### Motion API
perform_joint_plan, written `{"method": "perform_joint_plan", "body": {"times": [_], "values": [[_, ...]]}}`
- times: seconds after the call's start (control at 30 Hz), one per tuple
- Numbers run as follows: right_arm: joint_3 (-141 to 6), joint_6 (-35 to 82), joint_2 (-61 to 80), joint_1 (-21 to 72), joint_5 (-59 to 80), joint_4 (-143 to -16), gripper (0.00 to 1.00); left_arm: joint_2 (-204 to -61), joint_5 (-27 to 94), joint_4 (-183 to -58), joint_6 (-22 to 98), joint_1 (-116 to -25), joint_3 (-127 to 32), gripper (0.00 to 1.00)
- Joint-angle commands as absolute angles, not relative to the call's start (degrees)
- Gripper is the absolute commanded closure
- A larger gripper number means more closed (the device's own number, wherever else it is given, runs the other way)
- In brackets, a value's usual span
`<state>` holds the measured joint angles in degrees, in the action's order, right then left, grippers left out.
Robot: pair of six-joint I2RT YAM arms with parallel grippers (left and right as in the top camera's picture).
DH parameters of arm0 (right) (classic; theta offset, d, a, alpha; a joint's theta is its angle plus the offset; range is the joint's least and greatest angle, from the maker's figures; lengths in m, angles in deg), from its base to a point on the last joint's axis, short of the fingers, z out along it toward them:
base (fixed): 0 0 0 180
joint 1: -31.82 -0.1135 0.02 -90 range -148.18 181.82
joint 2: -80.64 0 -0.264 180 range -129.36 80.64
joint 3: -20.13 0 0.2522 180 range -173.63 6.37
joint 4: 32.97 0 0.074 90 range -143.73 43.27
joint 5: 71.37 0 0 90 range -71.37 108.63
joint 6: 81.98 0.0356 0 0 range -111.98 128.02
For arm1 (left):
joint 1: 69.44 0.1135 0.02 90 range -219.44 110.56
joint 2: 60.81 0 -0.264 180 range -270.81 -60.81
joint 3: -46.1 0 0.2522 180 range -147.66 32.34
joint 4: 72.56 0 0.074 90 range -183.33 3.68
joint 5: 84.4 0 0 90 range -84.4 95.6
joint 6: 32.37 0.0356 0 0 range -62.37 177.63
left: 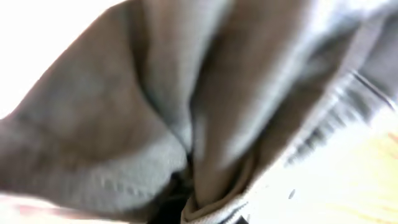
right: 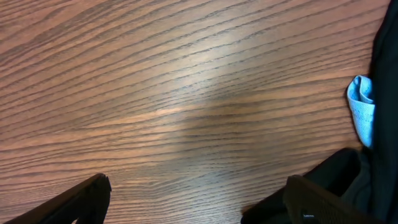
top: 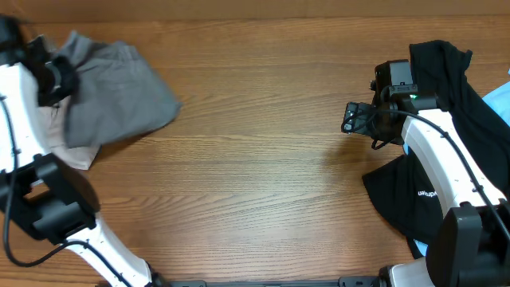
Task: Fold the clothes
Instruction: 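Carry the folded shorts left with the left gripper onto the beige garment, then release the shorts and press them flat with the left gripper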
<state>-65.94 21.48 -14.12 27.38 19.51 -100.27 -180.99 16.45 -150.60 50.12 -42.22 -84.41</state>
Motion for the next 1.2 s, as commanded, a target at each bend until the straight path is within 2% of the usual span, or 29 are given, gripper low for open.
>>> {"method": "perform_joint_plan", "body": {"times": [0.0, 0.33, 0.5, 0.73, 0.93, 1.0, 1.1, 1.17], "values": [[-66.9, 21.5, -13.3, 27.5, 20.0, -100.1, 0.06, -179.6, 15.9, -148.4, 51.0, -37.2, -84.8, 0.86], [-66.9, 21.5, -13.3, 27.5, 19.8, -100.1, 0.06, -179.6, 17.5, -141.4, 51.3, -31.9, -84.8, 0.67], [-66.9, 21.5, -13.3, 27.5, 19.9, -100.5, 0.06, -179.6, 17.9, -139.8, 51.2, -32.0, -84.8, 0.64], [-66.9, 21.5, -13.3, 27.5, 19.8, -100.4, 0.06, -179.6, 26.2, -143.2, 51.2, -33.3, -84.8, 0.61], [-66.9, 19.5, -13.3, 27.5, 14.2, -100.4, 0.0, -179.6, 26.1, -148.2, 53.4, -38.6, -84.8, 0.49], [-66.9, 18.2, -13.3, 27.5, 12.0, -100.3, 0.0, -179.6, 22.2, -149.9, 55.6, -42.5, -84.8, 0.4], [-66.9, 18.2, -13.3, 27.5, 11.9, -100.5, 0.0, -179.6, 15.9, -151.9, 55.8, -48.7, -84.8, 0.37], [-66.9, 18.2, -13.3, 27.5, 11.9, -100.7, 0.0, -179.6, 15.9, -152.5, 55.9, -52.7, -84.8, 0.35]]}}
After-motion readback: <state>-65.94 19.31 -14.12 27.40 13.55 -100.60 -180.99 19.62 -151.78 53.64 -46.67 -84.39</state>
